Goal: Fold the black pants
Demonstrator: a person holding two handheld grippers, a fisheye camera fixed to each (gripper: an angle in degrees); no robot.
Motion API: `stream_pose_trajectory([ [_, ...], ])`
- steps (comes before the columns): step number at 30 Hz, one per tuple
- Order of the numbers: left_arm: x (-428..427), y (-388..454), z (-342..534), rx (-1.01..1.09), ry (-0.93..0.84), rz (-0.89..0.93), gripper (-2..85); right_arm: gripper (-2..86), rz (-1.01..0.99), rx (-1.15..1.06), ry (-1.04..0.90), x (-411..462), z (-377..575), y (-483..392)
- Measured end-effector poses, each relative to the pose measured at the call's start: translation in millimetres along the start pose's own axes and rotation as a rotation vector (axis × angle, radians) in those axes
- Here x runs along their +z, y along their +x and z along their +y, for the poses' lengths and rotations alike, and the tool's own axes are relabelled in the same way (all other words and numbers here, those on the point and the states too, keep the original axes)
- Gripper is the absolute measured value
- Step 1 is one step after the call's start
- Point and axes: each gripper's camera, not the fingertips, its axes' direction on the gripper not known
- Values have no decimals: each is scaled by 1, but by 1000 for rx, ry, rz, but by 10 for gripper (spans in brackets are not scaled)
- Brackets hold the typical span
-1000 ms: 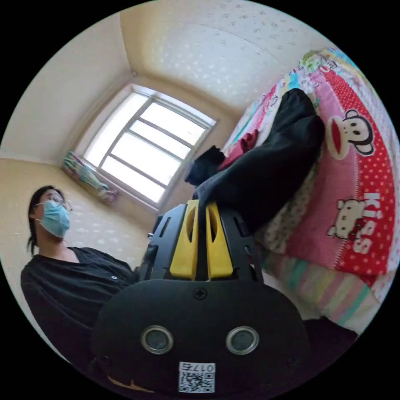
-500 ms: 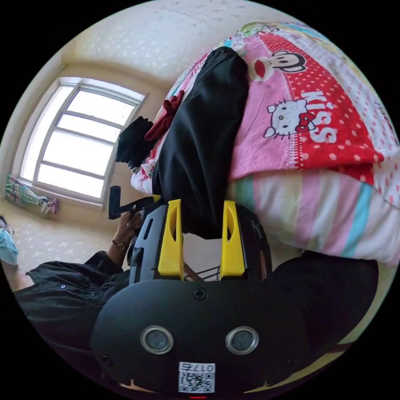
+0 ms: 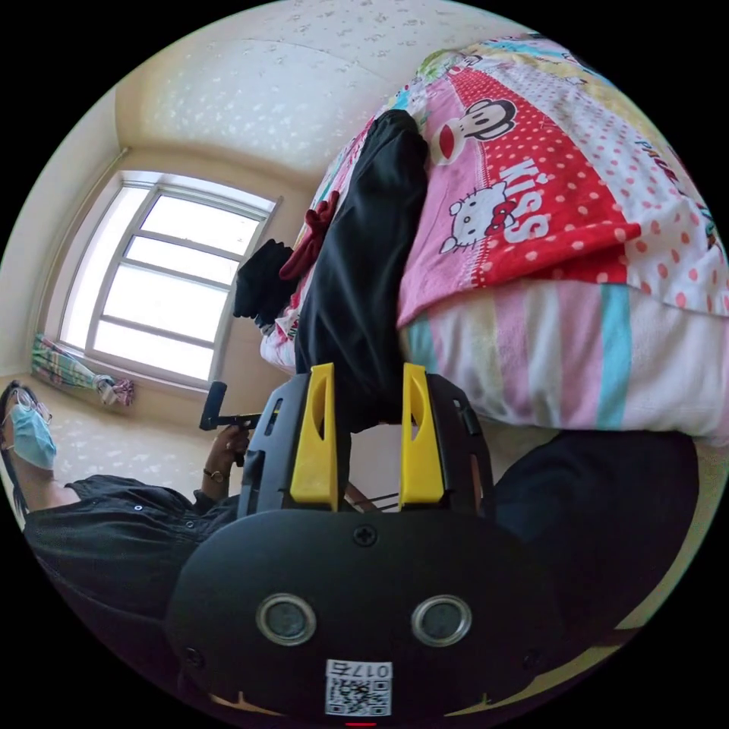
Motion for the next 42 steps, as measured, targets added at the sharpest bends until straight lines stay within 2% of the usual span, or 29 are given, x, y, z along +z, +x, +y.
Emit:
stream_pose_trajectory([
  [4,-13,37,-10,165,202,314,76,131,79,-34,-2,8,-5,-6],
  [6,-1,55,-27,197,232,295,82,134,99,-61,-14,17,-11,-10],
  [9,30,78,-58,171,217,76,96,134,87,-67,-44,41,-20,-18],
  [12,50,87,-72,136,188,42,67,99,198,-48,-39,63,-20,-27],
  [14,45,88,-70,185,165,132,35,44,215,-79,-91,67,-19,-37],
  [20,-47,53,-36,331,208,418,5,28,61,-294,-38,28,2,-110],
  [23,-66,27,-33,329,189,299,12,30,71,-304,-139,51,4,-116],
  [25,-38,5,-47,210,69,117,24,35,151,-263,-269,81,3,-102],
  [27,-27,-9,-52,127,63,10,57,45,179,-238,-315,94,4,-91],
  [29,-32,-17,-56,117,126,72,80,71,101,-237,-227,82,-6,-89],
  [31,-34,-21,-71,170,189,238,104,96,90,-228,-149,72,-25,-85],
  [32,-32,-22,-76,179,190,257,108,112,103,-225,-97,67,-41,-81],
  [36,15,-15,-117,242,66,210,120,139,111,-212,38,78,-86,-54],
  [39,20,-19,-118,208,84,212,79,115,43,-133,114,109,-96,-17],
  [40,22,-21,-116,193,45,300,59,99,-111,-103,122,114,-94,-11],
  [41,26,-22,-114,183,23,379,54,82,-238,-96,-3,134,-95,-11],
  [42,35,-25,-109,164,3,556,45,75,-234,-93,-55,143,-94,-13],
])
